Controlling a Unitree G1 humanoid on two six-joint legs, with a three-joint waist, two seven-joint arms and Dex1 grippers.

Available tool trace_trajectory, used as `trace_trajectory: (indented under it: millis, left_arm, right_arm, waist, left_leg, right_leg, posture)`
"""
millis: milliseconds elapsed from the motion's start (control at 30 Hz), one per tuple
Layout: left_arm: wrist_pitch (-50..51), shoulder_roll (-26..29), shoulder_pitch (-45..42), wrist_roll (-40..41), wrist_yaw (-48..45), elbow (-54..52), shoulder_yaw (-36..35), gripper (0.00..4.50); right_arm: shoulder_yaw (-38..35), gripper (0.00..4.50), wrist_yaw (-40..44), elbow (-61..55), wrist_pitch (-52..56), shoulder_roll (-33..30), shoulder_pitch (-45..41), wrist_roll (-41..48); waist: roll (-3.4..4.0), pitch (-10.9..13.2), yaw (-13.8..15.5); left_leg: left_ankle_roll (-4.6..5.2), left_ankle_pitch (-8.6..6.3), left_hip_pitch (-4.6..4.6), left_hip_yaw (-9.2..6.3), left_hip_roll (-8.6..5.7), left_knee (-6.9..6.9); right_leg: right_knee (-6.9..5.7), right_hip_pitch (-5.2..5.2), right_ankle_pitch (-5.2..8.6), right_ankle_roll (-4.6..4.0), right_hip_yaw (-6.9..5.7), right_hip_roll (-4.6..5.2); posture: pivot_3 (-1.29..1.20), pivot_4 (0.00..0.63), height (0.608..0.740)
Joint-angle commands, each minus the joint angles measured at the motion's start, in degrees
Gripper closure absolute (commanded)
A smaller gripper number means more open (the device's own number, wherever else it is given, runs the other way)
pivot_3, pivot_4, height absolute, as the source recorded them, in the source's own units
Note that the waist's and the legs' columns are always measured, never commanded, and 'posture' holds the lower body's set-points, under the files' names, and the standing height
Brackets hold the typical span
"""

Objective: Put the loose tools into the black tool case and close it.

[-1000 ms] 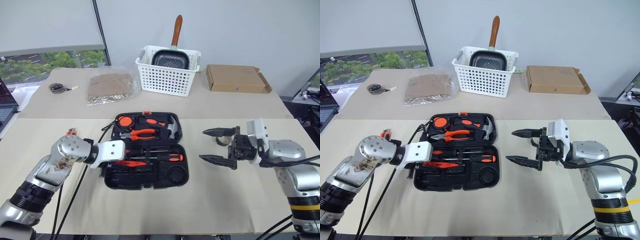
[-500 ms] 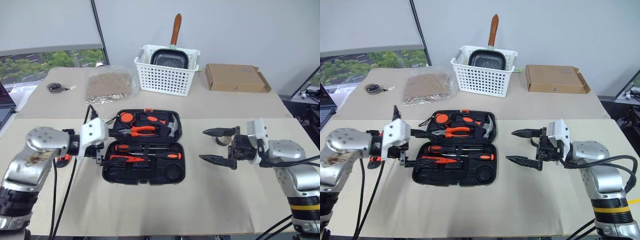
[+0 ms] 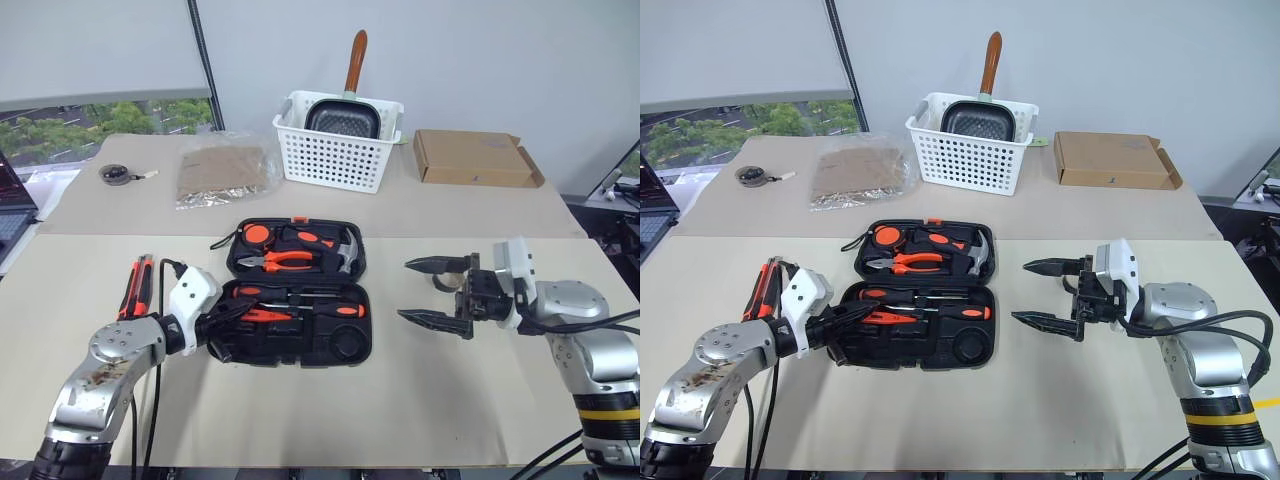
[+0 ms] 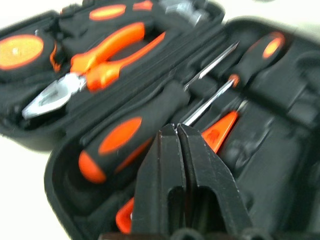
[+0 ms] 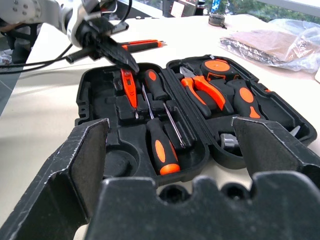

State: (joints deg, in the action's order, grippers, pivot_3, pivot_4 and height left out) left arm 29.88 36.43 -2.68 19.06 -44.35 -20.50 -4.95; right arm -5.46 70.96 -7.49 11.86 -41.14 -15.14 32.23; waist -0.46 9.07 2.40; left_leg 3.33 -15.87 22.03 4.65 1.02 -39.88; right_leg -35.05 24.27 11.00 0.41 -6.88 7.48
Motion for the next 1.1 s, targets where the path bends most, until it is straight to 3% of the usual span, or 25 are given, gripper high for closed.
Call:
trace_trajectory:
  millis: [33,333,500,733,767,900,1100]
  left_arm:
    - [-1.45,-0.33,0.22,-3.12,1.73,1.80,3.26,4.47]
    - [-5.90,2.34,2.80,-7.62,1.60,4.67,6.52,4.47]
    - [-8.75,-2.16,2.17,-1.56,4.39,1.96,-1.45,4.47]
    - [-2.52,-5.00,3.27,8.62,10.71,-2.74,-16.69,4.47]
    - [-2.23,-4.90,3.61,9.06,11.91,-2.24,-19.15,3.98]
    - [-0.88,-5.16,4.95,8.80,17.22,-0.71,-25.57,2.90]
    - [1.34,-7.02,9.25,4.95,26.25,-1.72,-29.24,0.80]
  right_arm:
    - [-0.88,0.00,0.22,-0.47,-1.63,0.02,-1.05,-0.13]
    - [-1.32,0.00,-0.26,-0.83,-1.90,-0.19,-0.10,-0.27]
    - [-1.41,0.00,-0.10,-0.74,-1.47,0.57,-1.02,1.09]
    - [-0.39,0.00,1.73,2.23,-1.88,2.80,-5.11,1.96]
    - [-0.10,0.00,2.40,3.40,-2.31,3.31,-6.00,1.87]
    - [0.48,0.00,5.10,8.49,-3.40,4.79,-10.21,1.39]
    - [1.63,0.00,12.27,17.50,-6.05,5.13,-17.06,0.43]
  waist:
    - [0.00,0.00,-0.10]
    - [0.36,-0.24,-0.24]
    - [0.36,-0.24,-0.32]
    - [0.19,-0.16,-0.32]
    - [0.18,-0.16,-0.34]
    - [0.17,-0.15,-0.38]
    - [0.14,-0.14,-0.35]
  left_leg:
    - [0.00,0.00,0.00,0.00,0.00,0.00]
    - [0.05,-0.03,-0.06,0.02,0.00,0.02]
    - [0.03,-0.03,-0.08,0.02,0.06,0.02]
    - [0.05,-0.03,0.06,0.02,0.09,0.02]
    - [0.07,-0.04,0.05,0.02,0.08,0.02]
    - [0.07,-0.04,0.06,0.03,0.05,0.02]
    - [0.07,-0.04,0.02,0.04,0.03,0.00]
  right_leg:
    - [0.01,0.00,0.00,0.00,0.01,0.00]
    - [0.02,-0.01,0.01,-0.01,0.03,0.05]
    - [-0.02,0.02,0.00,-0.01,0.02,0.05]
    - [0.05,0.09,-0.04,-0.05,0.00,0.04]
    - [0.05,0.06,-0.04,-0.05,0.00,0.05]
    - [0.06,0.08,-0.04,-0.06,-0.01,0.04]
    - [0.05,0.05,-0.04,-0.06,0.00,0.04]
  posture:
    - [0.00,0.150,0.700]
    - [0.00,0.150,0.700]
    - [0.00,0.150,0.700]
    - [0.00,0.150,0.700]
    - [0.00,0.150,0.700]
    - [0.00,0.150,0.700]
    - [0.00,0.150,0.700]
